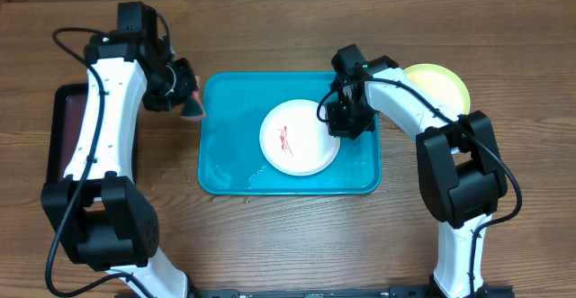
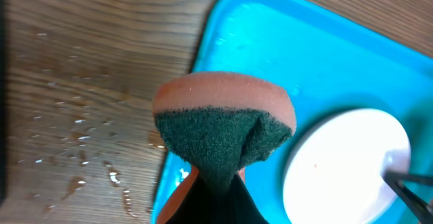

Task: Clean dirty plates on tray and stack at the side
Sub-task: 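Scrub the white plate with the sponge in the left gripper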

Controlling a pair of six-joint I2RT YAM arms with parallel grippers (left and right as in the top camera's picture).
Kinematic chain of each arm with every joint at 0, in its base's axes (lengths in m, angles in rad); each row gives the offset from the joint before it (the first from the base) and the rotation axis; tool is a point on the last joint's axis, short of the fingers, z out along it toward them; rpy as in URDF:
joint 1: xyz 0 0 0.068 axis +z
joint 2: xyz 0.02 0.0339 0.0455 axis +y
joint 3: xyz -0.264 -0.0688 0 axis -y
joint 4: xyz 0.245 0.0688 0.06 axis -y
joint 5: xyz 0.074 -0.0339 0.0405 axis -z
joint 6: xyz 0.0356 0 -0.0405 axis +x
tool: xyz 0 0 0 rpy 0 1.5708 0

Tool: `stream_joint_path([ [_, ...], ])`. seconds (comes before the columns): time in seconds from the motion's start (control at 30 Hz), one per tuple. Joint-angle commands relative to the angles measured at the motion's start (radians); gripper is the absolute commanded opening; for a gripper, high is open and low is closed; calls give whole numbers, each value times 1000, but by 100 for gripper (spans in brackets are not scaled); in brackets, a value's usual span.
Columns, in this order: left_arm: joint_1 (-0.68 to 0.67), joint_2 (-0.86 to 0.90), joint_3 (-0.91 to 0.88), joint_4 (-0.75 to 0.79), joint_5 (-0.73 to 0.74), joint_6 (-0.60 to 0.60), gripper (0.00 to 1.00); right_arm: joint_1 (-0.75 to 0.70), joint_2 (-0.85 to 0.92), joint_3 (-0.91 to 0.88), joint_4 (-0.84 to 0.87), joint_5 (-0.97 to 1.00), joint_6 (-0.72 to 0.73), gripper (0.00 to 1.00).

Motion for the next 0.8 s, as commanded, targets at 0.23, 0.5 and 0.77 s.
stream_joint_path([
  [0.23,-136,10,-17,16,122,39,4,44,14,-34,140,-90,169,4],
  [0.5,-259,103,-17,66,118,-31,4,113,14,-34,203,-48,204,4],
  [0.77,-273,221,-17,77,119,-67,4,155,14,-35,205,64,278,4],
])
